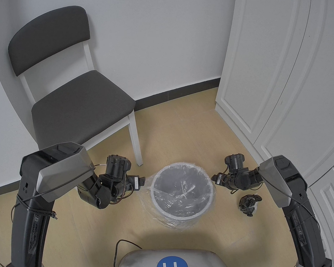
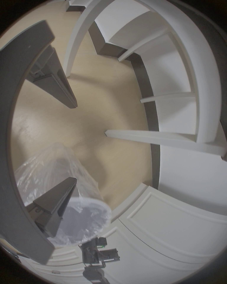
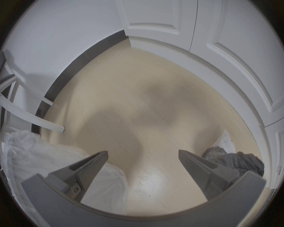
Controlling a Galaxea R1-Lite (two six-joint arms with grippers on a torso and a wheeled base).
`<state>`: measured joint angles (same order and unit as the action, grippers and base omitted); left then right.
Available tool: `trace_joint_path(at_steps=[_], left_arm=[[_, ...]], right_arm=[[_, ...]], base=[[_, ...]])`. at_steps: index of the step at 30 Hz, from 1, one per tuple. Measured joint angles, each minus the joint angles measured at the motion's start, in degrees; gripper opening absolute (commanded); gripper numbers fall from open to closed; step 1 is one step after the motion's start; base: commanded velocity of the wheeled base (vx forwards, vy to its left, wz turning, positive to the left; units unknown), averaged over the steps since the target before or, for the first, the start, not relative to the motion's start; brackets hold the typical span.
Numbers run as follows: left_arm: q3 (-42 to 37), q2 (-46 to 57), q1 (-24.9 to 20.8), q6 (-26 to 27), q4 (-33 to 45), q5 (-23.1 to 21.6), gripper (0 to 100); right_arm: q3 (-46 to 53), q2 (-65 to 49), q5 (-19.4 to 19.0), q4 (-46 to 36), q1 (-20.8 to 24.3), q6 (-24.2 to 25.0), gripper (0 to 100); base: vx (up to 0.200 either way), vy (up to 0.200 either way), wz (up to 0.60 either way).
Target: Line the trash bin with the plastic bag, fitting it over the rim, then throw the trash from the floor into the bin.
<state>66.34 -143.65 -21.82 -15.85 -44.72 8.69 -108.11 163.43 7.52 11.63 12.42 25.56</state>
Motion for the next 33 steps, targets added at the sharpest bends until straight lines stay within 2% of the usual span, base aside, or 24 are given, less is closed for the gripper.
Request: trace_joint_path(at_steps=[7,15,21,27,33], left_arm=[[1.0,-2.5,0.2,2.5,2.2,-0.3,100],[7.9,-4.9,0.3,3.2,10.3,-0.8,100],[19.1,-7.3,0.4,4.3,19.4,-0.7,100],[32.8,-11.9,0.5,6.5,27.9,-0.6,100],[39.4,-16.3,0.5,7.7,32.8,-0.8,100]], right_arm=[[2.2,-1.3,0.2,2.0,0.2,-0.1,100],[5.8,-5.6,-0.1,3.3,-0.5,0.2,100],[8.0,-8.6,-0.3,3.9,-1.3,0.2,100],[12.2,-12.6,-2.1,7.0,-1.8,0.0,100],[17.5,-16.7,-3.1,11.6,-1.9,-0.7,100]], base=[[0.000,0.000,0.00],[0.000,0.000,0.00],[0.000,0.000,0.00],[0.000,0.000,0.00],[0.000,0.000,0.00]])
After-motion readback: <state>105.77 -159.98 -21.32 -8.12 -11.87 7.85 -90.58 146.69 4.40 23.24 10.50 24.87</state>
